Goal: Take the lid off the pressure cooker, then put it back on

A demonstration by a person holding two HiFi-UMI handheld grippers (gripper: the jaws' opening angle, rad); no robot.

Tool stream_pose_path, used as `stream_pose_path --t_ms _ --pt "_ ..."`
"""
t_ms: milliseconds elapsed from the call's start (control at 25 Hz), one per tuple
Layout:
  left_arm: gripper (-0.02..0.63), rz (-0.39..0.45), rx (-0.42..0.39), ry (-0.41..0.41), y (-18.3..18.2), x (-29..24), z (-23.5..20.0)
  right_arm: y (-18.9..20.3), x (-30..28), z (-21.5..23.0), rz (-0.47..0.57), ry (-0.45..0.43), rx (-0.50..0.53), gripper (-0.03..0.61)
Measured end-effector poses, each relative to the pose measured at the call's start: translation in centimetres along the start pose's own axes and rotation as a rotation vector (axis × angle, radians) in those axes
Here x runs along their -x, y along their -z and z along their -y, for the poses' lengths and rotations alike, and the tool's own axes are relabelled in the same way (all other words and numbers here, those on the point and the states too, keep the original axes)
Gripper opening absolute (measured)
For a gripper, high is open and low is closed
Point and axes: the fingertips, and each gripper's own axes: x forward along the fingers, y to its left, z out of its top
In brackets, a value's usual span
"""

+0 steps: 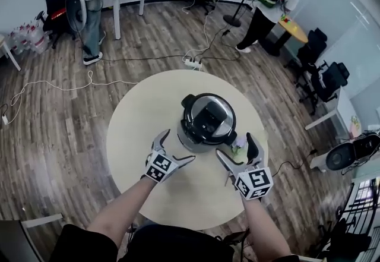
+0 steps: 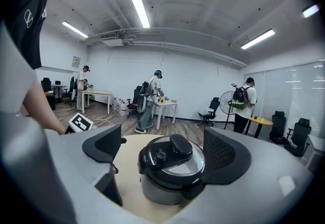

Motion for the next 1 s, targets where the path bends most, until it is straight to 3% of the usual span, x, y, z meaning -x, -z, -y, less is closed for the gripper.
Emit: stream_pose_path --t_ms 280,480,600,800,1000 --pt "0.589 -0.101 0.036 -0.004 3.9 -5.3 -1.3 2.0 -5.4 2.8 -0.14 -0.153 0.087 0.518" --pt "0.589 -0.13 -0.007 0.018 5.1 -8.3 -2.1 3.5 -9.7 3.5 -0.26 -0.281 0.251 0.518" --pt "0.589 -0.12 -0.041 0.041 5.9 -10.1 -2.0 4.4 -12.0 3.5 -0.323 -0.348 0.318 0.517" --pt "0.592 -0.069 -0.064 0.054 5.3 -10.9 -2.4 6.1 -15.6 4.0 -0.432 -0.446 0.339 0.511" --pt "0.592 -0.044 -0.071 0.052 5.2 -10.5 -2.2 8.4 -17.5 4.4 -0.603 -0.538 0.319 0.445"
